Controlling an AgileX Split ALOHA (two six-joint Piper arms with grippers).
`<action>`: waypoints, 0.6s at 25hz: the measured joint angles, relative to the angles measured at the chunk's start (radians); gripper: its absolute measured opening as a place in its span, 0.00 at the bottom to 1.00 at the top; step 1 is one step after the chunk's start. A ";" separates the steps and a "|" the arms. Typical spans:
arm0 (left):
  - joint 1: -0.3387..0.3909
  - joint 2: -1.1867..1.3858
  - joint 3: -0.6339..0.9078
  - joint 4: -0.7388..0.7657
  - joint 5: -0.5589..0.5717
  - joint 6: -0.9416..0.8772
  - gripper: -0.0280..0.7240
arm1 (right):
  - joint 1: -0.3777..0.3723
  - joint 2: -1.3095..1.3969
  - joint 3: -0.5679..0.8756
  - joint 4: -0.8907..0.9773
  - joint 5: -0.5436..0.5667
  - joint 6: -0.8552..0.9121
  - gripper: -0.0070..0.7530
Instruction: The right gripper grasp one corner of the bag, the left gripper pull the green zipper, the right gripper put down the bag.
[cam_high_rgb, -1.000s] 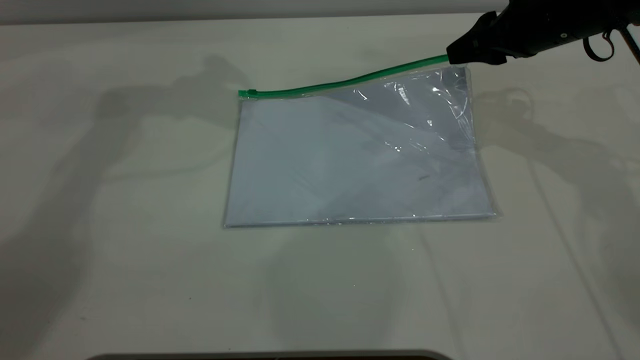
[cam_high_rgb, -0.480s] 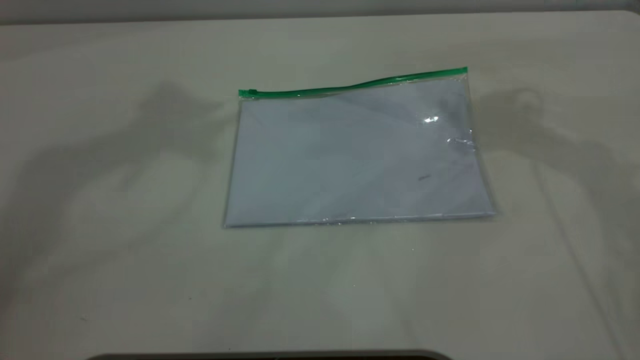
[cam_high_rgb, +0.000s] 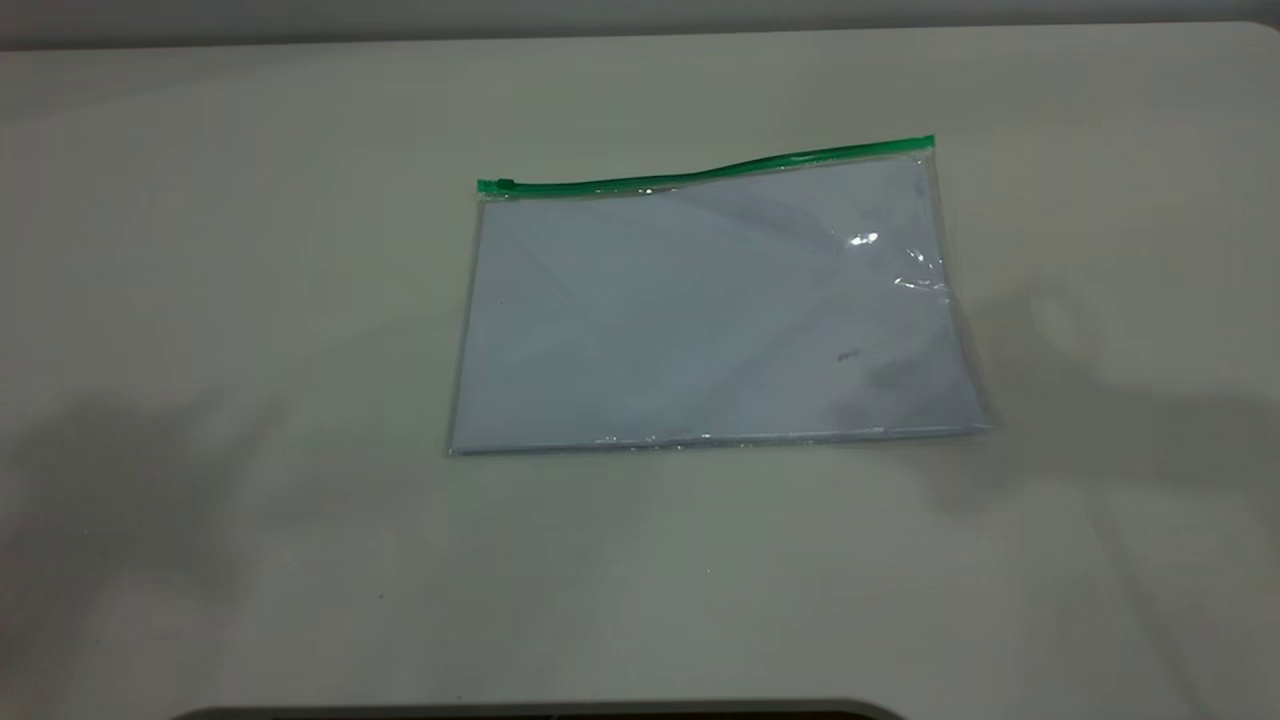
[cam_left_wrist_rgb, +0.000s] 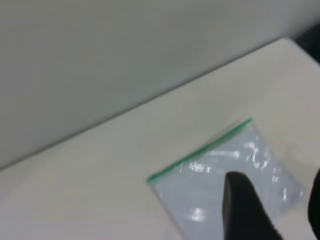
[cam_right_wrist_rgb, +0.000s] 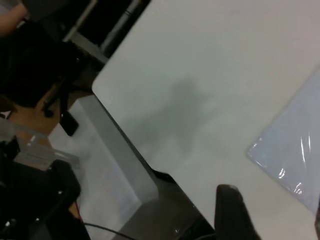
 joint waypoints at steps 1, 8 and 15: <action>0.000 -0.054 0.059 0.015 0.000 -0.002 0.55 | 0.000 -0.042 0.000 -0.017 0.005 0.037 0.57; 0.000 -0.409 0.492 0.092 0.000 -0.046 0.55 | 0.032 -0.362 0.005 -0.312 0.031 0.330 0.56; 0.000 -0.671 0.845 0.147 0.000 -0.103 0.55 | 0.042 -0.684 0.175 -0.713 0.039 0.623 0.56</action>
